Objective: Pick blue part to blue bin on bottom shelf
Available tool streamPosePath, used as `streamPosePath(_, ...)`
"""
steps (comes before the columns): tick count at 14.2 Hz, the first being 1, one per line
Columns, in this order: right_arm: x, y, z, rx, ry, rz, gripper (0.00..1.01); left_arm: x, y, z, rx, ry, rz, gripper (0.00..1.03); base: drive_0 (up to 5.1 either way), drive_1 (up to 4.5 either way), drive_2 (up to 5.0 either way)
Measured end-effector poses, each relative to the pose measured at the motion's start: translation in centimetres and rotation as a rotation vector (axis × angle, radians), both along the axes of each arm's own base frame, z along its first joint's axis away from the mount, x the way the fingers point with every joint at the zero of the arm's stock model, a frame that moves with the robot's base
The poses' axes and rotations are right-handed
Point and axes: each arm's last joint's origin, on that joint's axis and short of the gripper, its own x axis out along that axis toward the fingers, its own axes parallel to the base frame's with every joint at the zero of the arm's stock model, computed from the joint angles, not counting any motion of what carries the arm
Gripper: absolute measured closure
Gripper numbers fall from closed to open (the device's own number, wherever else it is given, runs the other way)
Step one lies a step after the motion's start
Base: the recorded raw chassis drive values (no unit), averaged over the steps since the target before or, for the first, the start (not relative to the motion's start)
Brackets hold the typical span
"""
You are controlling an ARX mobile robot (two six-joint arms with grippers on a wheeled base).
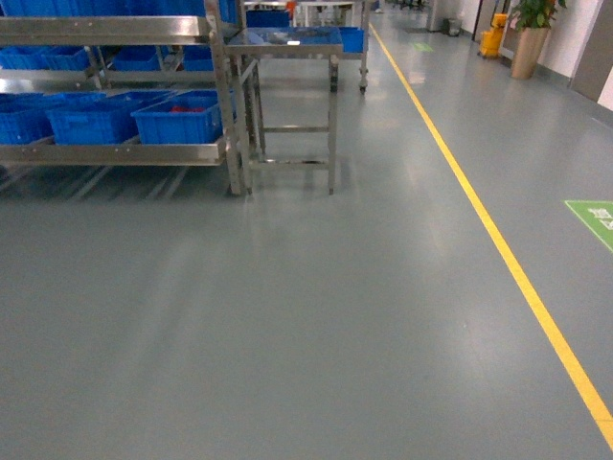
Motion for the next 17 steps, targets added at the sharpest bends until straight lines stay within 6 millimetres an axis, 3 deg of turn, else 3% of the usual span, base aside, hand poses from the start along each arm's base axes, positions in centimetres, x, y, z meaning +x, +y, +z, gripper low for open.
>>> streamPosePath(17, 0.0, 0.0, -0.01, 0.0, 0.002, -0.001, 0.03, 0.0, 0.02, 0.04, -0.002, -0.004, 0.002, 0.59, -0.1, 3.95, -4.1)
